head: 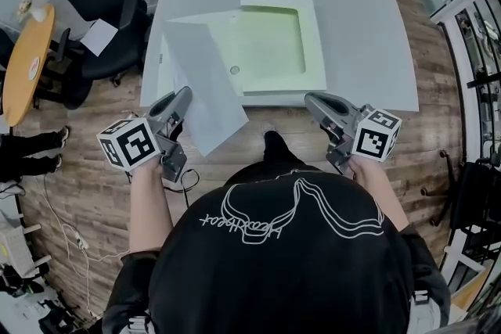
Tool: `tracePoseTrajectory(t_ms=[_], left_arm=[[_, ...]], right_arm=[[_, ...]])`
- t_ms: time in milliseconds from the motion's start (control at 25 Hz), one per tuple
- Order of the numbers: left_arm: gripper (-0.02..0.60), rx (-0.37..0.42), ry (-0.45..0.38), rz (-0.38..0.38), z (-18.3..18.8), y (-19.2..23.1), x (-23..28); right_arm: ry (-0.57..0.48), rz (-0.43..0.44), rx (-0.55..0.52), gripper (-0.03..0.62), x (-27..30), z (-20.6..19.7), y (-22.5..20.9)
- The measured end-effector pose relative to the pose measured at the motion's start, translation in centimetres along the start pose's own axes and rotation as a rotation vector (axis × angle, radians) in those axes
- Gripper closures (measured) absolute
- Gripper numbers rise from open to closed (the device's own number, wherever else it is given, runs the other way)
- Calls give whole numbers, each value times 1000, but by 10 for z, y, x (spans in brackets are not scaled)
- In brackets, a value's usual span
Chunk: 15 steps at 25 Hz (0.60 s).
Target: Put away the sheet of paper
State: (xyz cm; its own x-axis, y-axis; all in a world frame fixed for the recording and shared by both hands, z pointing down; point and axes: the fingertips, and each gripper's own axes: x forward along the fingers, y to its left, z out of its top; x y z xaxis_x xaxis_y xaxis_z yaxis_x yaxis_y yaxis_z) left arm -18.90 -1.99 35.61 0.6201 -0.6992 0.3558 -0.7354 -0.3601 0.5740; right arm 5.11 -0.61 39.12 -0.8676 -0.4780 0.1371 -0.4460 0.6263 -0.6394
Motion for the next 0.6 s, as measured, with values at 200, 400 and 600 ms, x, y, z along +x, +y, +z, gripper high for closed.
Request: tracePoseTrajectory(t_ms=[200, 400, 600], left_arm=[[571, 37, 32, 43, 14, 14, 17], [571, 52, 28, 82, 36, 33, 29], [571, 43, 3, 104, 50, 46, 35]], right_arm=[[-3, -13, 29, 583, 8, 16, -26], [9, -19, 40, 583, 20, 28, -42], [18, -27, 60, 583, 20, 27, -53]])
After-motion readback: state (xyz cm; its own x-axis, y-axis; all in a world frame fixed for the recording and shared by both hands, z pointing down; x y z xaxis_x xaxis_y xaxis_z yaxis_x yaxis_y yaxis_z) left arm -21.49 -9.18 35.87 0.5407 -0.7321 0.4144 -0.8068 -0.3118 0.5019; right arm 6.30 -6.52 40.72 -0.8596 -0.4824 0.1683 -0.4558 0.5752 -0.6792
